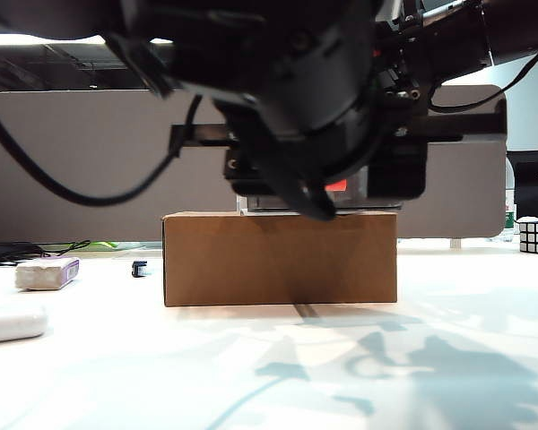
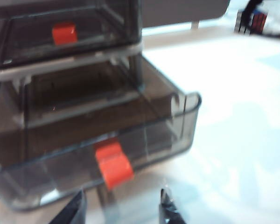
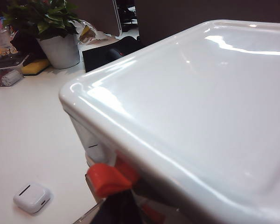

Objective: Open the third layer of the drawer on the table, pick up the earphone case on the table and put it in, and finally close the drawer.

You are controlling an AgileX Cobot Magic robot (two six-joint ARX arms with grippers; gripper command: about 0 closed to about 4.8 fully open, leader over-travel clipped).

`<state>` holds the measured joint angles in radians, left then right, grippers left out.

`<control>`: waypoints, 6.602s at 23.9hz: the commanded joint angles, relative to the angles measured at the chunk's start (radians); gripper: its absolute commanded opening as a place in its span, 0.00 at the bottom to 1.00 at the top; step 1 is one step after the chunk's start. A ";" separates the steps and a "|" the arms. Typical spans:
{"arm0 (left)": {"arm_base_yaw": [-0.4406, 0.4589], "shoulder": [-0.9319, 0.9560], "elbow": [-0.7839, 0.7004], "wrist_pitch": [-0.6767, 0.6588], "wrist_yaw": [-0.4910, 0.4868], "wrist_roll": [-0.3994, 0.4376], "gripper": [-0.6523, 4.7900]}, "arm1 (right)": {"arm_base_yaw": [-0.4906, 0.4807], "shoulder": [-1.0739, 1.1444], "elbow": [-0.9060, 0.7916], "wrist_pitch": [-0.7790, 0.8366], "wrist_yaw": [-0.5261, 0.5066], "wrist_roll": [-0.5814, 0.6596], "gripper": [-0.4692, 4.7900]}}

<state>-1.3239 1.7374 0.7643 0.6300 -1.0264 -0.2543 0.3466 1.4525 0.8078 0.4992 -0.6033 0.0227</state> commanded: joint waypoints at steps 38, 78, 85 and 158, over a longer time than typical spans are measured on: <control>1.090 -0.669 -0.057 -1.261 1.257 0.852 0.42 | -0.001 -0.011 0.007 -0.114 -0.114 0.003 0.08; 1.225 -0.302 -0.058 -1.122 1.427 1.032 0.74 | -0.006 -0.011 0.007 -0.181 -0.105 -0.001 0.08; 1.225 -0.268 -0.058 -1.125 1.427 1.032 0.73 | -0.007 -0.011 0.007 -0.181 -0.106 -0.001 0.08; 0.790 -0.256 -0.051 -1.258 0.985 0.438 0.97 | -0.026 -0.019 0.006 -0.219 -0.157 -0.004 0.08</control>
<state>-0.5327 1.4639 0.7429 -0.5083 0.0101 0.1566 0.3202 1.4395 0.8078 0.2703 -0.7403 0.0204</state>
